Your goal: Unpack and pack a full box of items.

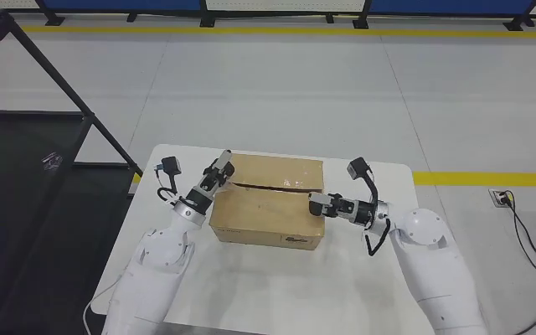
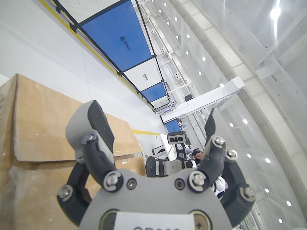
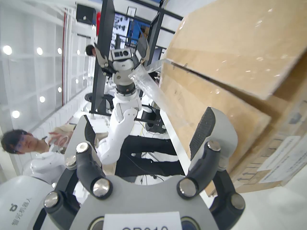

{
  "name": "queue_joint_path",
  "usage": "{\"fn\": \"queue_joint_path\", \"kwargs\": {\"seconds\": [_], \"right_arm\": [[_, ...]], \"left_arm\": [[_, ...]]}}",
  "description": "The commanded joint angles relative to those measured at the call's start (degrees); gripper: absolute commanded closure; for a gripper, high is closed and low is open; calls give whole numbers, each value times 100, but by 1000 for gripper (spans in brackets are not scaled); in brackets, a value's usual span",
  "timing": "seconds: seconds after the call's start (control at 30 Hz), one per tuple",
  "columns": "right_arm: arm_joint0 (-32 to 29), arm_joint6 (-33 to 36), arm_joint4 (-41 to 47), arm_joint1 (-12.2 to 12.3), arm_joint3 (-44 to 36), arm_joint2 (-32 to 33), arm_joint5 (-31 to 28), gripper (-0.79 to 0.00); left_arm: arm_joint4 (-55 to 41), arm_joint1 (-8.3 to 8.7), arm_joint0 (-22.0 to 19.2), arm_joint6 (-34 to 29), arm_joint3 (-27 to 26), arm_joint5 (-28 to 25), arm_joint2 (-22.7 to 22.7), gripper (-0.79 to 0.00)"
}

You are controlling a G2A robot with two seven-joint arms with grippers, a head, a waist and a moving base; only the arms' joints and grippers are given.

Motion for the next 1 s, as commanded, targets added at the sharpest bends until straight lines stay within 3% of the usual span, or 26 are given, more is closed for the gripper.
{"fn": "queue_joint_path", "kwargs": {"seconds": [0.0, 0.03, 0.1, 0.37, 0.53, 0.73, 0.97], "right_arm": [[22, 181, -160, 23, -87, -64, -293, -785], [18, 116, -403, 42, -144, -73, -383, -785], [-92, -634, -760, 54, -229, -6, 102, -785], [-92, -634, -760, 54, -229, -6, 102, -785], [-218, -131, -665, 92, -506, -200, -774, -785], [-4, -147, -983, 97, -415, -518, -785, -785], [349, 64, -752, 39, -144, -1032, -1042, -785]], "left_arm": [[-8, -3, 7, -7, -8, -1, -9, -785], [-7, -4, 9, -11, -9, -1, -14, -785], [-15, -8, 13, -10, -15, 0, -23, -785], [-49, -24, 3, -55, -7, -28, -48, -785], [-95, -36, -10, -77, 2, -54, -55, -785], [-109, -45, -33, -115, -70, -48, -80, -785], [-82, -49, 7, -142, -221, -45, -115, -785]]}}
